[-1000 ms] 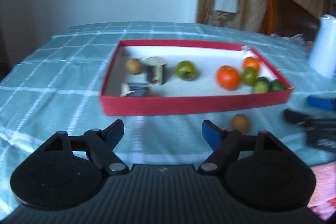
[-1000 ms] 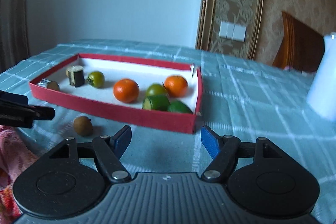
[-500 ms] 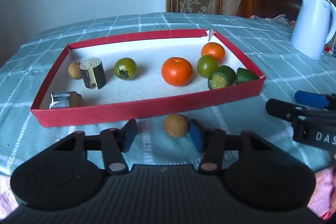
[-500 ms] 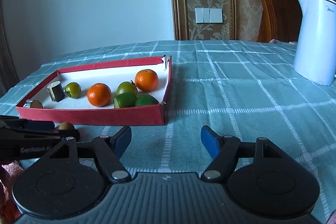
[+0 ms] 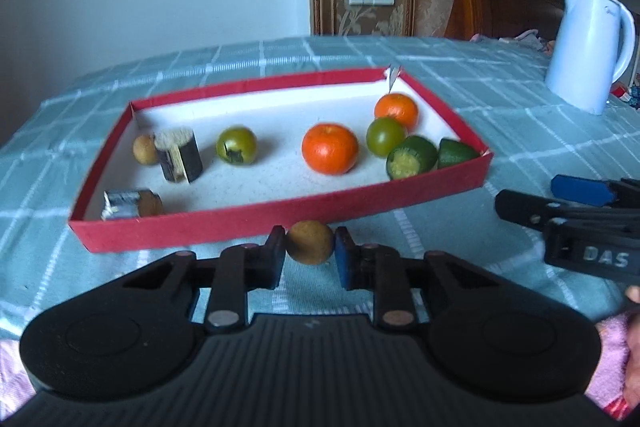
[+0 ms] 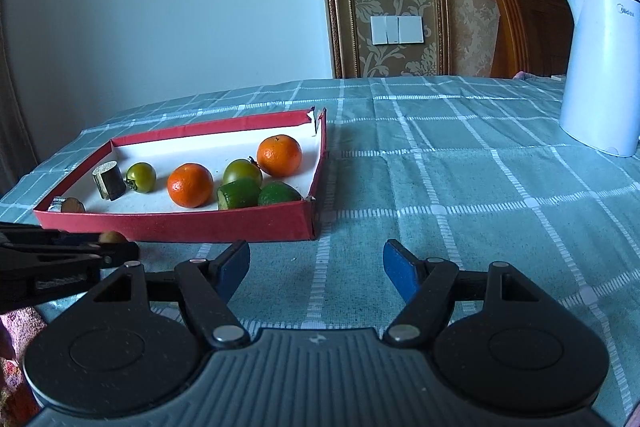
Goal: Organize fruits
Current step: 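Lower the brown fruit into the red tray and open the left gripper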
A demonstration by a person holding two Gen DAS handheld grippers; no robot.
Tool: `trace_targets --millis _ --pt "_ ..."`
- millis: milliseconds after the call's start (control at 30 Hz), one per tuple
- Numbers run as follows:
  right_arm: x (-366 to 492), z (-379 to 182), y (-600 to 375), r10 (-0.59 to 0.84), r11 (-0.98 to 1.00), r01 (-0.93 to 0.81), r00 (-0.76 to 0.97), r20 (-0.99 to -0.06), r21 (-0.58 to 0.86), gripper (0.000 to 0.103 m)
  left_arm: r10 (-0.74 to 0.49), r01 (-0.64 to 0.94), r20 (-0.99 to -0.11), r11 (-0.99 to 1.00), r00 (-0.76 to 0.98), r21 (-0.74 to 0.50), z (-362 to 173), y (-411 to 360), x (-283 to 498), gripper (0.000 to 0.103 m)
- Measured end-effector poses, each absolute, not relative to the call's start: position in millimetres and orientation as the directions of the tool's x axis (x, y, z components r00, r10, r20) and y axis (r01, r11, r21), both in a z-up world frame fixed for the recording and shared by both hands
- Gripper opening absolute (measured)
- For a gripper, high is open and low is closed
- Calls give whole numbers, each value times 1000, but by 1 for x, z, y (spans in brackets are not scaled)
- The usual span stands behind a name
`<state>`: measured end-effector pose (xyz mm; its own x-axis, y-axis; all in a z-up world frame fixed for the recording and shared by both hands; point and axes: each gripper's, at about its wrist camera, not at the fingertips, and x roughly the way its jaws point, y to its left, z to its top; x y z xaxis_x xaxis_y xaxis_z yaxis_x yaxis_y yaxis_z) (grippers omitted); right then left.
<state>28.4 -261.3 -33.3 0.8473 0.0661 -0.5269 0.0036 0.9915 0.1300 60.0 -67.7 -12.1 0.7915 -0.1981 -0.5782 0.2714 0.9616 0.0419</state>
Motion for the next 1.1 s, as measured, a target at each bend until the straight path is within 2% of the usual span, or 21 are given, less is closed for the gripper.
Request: trace_targets --millis 200,300,800,900,1100 --pt "28 -34 -261 56 992 11 847 -529 124 73 -190 263 -510 962 839 75 14 -59 54 23" --pt "28 -34 -260 51 993 17 846 -531 121 73 -170 242 -504 967 847 80 19 -53 63 23" --pt "32 -36 -259 44 993 22 832 -553 112 73 -68 120 -580 991 812 53 -8 -14 126 24" --pt "32 -36 -259 42 994 24 830 -555 111 73 -54 109 -570 992 820 63 -10 -12 130 24" --pt "32 -36 -258 41 994 25 829 -558 110 73 -72 122 -583 991 809 48 -9 -12 130 24"
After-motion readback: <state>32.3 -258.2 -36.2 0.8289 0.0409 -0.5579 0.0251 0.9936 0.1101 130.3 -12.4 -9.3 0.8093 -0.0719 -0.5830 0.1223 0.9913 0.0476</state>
